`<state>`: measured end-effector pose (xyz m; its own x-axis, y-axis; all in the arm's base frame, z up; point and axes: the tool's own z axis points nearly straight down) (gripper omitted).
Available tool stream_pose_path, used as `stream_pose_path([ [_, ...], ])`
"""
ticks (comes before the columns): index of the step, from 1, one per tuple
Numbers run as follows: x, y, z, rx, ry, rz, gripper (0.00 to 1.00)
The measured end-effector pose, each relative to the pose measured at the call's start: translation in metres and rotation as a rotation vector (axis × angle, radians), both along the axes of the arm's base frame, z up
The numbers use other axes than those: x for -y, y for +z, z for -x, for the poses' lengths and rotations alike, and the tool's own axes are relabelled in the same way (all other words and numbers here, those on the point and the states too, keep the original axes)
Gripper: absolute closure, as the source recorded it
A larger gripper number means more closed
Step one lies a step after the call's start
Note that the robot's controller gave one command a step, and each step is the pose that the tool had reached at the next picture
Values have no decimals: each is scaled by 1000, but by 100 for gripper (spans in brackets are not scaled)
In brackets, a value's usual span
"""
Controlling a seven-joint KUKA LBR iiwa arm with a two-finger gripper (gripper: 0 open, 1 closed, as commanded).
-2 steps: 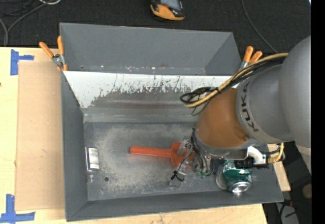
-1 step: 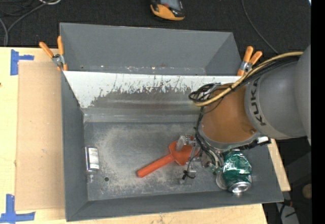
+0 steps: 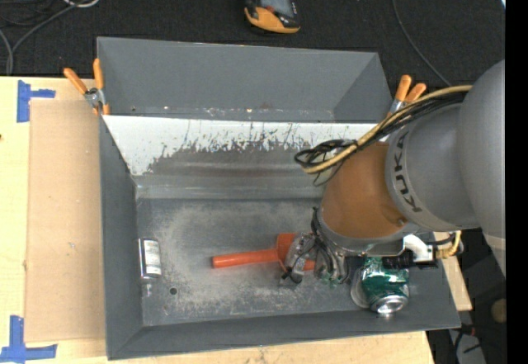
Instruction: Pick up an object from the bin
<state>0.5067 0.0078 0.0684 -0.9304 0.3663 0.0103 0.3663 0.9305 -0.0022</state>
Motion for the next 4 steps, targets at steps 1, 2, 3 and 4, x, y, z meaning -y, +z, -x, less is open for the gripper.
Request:
stream_pose_path([
  [1, 0, 0, 0, 0, 0, 0, 100],
  [2, 0, 2, 0, 0, 0, 0, 100],
  [3, 0, 20, 2, -6, 1, -1, 100],
  [4, 0, 46, 2, -7, 3, -1, 100],
])
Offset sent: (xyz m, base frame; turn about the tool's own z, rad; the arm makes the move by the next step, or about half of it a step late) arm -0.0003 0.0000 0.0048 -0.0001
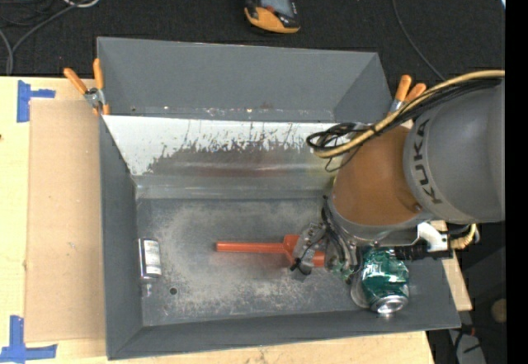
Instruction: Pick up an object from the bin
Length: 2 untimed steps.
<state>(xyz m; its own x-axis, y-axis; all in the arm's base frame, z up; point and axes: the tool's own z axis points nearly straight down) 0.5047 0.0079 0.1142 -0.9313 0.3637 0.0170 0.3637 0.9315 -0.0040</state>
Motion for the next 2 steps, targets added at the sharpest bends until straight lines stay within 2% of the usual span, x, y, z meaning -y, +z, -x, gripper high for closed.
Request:
stream_pose_path([
  [2, 0, 39, -1, 1, 3, -1, 100],
])
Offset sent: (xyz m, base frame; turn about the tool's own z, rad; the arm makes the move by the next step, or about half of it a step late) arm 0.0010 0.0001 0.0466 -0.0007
